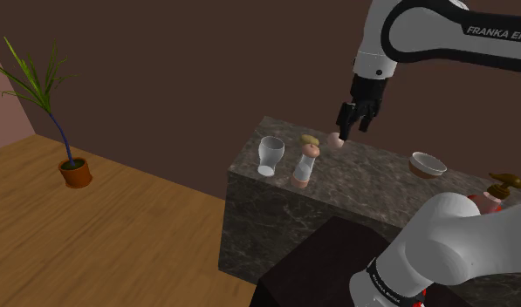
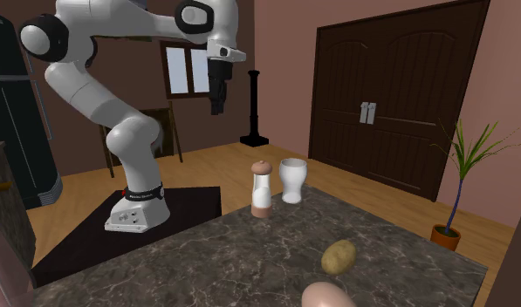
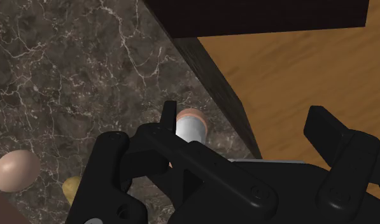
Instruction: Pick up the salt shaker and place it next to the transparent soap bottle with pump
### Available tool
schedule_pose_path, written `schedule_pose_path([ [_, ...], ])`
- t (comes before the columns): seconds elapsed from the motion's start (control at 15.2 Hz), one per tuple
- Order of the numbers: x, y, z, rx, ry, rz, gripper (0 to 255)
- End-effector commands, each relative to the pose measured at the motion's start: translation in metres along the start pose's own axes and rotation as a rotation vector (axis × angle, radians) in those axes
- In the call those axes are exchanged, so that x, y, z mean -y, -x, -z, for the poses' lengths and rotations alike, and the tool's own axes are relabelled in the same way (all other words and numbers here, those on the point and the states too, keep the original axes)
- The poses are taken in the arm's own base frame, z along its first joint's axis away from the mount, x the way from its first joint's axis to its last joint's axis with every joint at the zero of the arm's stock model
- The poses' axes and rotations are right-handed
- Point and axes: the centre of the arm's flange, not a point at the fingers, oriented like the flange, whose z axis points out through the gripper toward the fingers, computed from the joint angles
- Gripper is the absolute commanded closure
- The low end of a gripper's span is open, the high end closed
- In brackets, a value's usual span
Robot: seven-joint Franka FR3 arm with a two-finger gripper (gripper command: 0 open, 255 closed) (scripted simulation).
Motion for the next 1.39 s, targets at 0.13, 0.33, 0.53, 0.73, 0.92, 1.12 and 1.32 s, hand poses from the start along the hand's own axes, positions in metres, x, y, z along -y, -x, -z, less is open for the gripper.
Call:
schedule_pose_path([
  [0.13, -0.003, -0.018, -0.016, -0.017, 0.009, 0.007, 0],
  [0.33, -0.008, -0.046, -0.039, -0.041, 0.022, 0.018, 0],
  [0.53, -0.013, -0.074, -0.061, -0.066, 0.035, 0.029, 0],
  [0.73, -0.018, -0.103, -0.082, -0.091, 0.047, 0.040, 0],
  [0.92, -0.023, -0.133, -0.103, -0.116, 0.060, 0.051, 0],
  [1.12, -0.026, -0.153, -0.121, -0.132, 0.069, 0.058, 0],
  [1.32, -0.027, -0.155, -0.137, -0.132, 0.069, 0.058, 0],
])
